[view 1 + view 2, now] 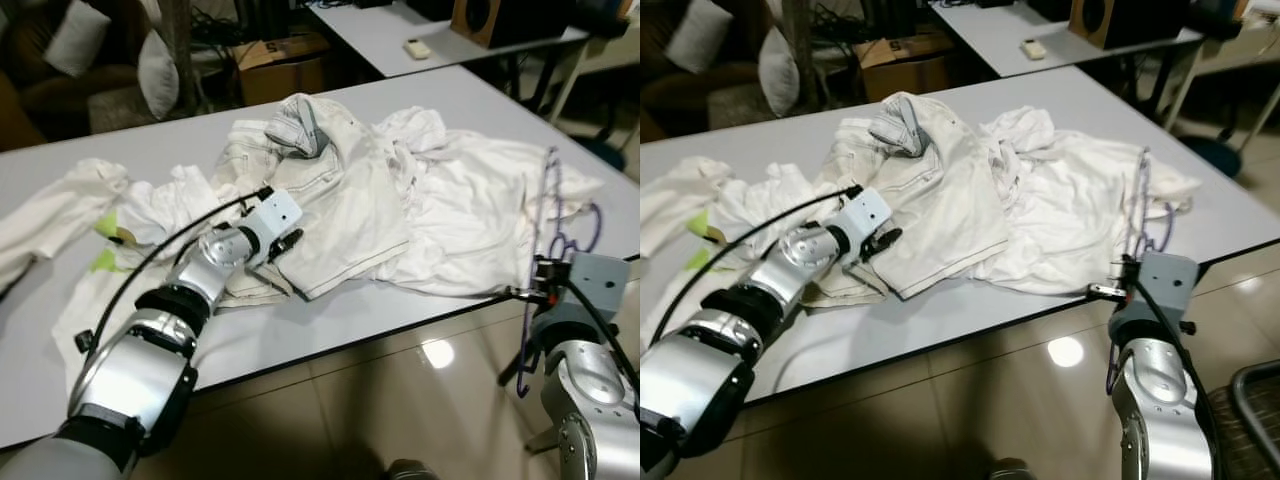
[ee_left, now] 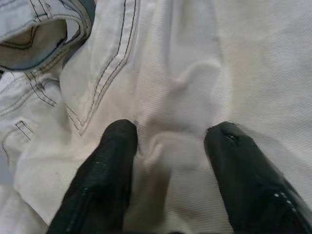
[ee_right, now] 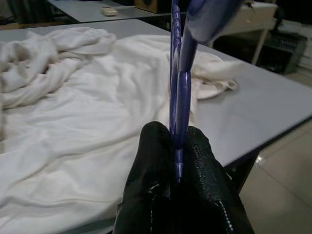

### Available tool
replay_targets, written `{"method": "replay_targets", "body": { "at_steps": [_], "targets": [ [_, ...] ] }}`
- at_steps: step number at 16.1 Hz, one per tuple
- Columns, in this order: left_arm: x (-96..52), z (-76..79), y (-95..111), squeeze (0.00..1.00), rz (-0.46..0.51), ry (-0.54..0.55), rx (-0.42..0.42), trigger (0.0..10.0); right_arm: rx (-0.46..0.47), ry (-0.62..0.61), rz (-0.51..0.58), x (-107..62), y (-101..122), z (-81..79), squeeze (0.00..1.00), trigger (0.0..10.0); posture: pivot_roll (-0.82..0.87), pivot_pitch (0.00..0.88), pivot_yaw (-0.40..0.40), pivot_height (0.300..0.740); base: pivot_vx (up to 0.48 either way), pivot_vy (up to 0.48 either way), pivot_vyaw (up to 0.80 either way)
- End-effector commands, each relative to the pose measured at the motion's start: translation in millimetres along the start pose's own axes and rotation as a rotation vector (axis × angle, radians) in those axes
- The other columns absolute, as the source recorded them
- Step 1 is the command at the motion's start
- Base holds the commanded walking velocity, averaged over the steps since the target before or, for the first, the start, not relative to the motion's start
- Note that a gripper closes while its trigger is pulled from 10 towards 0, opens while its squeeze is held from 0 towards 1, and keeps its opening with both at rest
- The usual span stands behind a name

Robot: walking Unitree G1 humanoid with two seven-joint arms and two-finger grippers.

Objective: Hang hanger

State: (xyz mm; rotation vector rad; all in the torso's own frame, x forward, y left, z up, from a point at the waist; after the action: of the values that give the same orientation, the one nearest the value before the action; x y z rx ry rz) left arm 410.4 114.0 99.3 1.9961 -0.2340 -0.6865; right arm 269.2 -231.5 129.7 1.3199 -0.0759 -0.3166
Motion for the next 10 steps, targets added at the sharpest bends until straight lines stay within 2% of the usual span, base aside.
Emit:
{"method": "replay_targets", "body": {
  "at_steps": [1,7,10],
  "targets": [
    [-1.1,2.9,-11.6,0.00,-0.035,0.000,-0.012,0.0,-0.002,0.038,0.027,1.0,9.6,-7.4,0.00,10.0,-0.31,0.000,0.046,0.740,0.000,0.000,0.00],
    [-0.8,3.1,-10.7,0.00,-0.013,0.028,-0.003,0.0,-0.010,0.073,0.013,-1.2,8.6,-14.4,0.00,10.0,-0.30,0.000,0.025,0.740,0.000,0.000,0.00],
    [-0.4,1.2,-2.9,0.00,0.034,0.044,-0.025,0.0,-0.009,0.077,0.004,-4.1,7.4,-16.4,0.00,10.0,-0.31,0.000,0.031,0.740,0.000,0.000,0.00]
  ]
}}
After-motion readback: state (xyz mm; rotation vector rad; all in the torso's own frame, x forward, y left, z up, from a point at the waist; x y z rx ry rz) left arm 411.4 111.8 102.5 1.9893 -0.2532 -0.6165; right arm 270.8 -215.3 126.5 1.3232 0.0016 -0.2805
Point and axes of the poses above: a point about 5 cm out from each wrist's last joint towards the gripper, its own x axis pointing out of the wrist towards the gripper, its own y axis along the axis of the wrist's last joint, z = x × y, the point moved 4 cm from there along x, pointing out of the wrist towards the gripper, and after that the axes turned 10 degrees about -x, right-handed, at the moved point
